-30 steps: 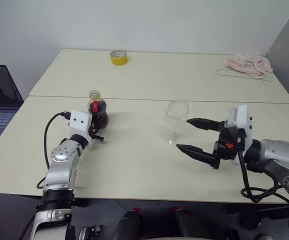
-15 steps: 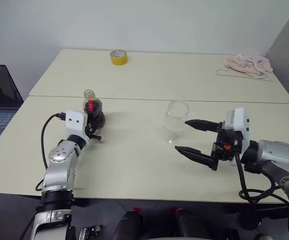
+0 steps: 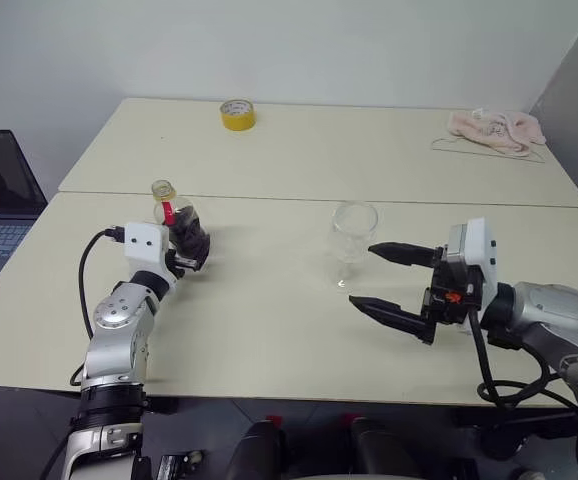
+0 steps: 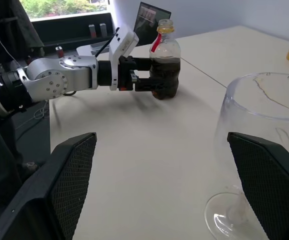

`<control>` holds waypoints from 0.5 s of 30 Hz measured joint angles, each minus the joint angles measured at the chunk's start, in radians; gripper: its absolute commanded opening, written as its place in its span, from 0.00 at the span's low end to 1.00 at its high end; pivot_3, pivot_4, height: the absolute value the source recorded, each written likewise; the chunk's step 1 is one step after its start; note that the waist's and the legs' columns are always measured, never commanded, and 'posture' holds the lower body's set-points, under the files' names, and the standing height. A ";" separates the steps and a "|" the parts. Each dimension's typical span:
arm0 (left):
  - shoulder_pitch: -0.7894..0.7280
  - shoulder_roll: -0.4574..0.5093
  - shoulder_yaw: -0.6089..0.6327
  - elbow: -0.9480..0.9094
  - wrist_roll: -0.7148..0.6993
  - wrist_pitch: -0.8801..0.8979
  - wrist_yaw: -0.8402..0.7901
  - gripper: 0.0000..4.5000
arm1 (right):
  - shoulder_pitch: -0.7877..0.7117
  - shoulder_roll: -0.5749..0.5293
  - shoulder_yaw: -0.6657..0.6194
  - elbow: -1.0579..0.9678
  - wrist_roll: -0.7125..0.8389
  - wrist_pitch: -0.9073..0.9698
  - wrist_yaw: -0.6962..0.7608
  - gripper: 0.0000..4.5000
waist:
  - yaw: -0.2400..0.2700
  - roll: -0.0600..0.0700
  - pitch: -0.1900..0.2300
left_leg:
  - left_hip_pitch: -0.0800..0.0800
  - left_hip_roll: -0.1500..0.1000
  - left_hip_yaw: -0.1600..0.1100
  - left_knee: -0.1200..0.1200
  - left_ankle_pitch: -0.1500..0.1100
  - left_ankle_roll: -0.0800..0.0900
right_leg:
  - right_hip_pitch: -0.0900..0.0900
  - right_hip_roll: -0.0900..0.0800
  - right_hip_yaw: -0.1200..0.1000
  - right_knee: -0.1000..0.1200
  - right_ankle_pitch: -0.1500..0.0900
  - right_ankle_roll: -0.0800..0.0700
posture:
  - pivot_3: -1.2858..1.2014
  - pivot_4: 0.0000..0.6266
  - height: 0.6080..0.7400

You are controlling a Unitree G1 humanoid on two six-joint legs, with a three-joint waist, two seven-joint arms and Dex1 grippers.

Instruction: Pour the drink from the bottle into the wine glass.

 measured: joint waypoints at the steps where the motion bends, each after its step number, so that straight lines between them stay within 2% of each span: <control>1: -0.001 0.001 0.000 0.001 0.001 0.000 0.000 0.99 | 0.001 0.000 0.001 0.000 -0.003 0.000 0.000 1.00 | 0.000 0.000 0.000 | 0.000 0.000 0.000 0.000 0.000 0.000 | 0.000 0.000 0.000 0.000 0.000 0.000 | 0.52 0.24 1.00; 13: -0.091 0.009 -0.004 0.125 0.006 -0.027 -0.020 0.99 | 0.001 0.002 0.037 0.001 -0.030 -0.020 0.003 1.00 | -0.001 0.000 0.000 | 0.000 0.000 0.000 0.000 0.000 0.000 | 0.000 0.000 0.000 0.000 0.000 0.000 | 0.52 0.24 1.00; 15: -0.095 0.009 -0.005 0.135 0.013 -0.030 -0.021 0.90 | 0.001 0.002 0.037 0.001 -0.030 -0.021 0.003 1.00 | 0.000 0.000 0.000 | 0.000 0.000 0.000 0.000 0.000 0.000 | 0.000 0.000 0.000 0.000 0.000 0.000 | 0.52 0.24 1.00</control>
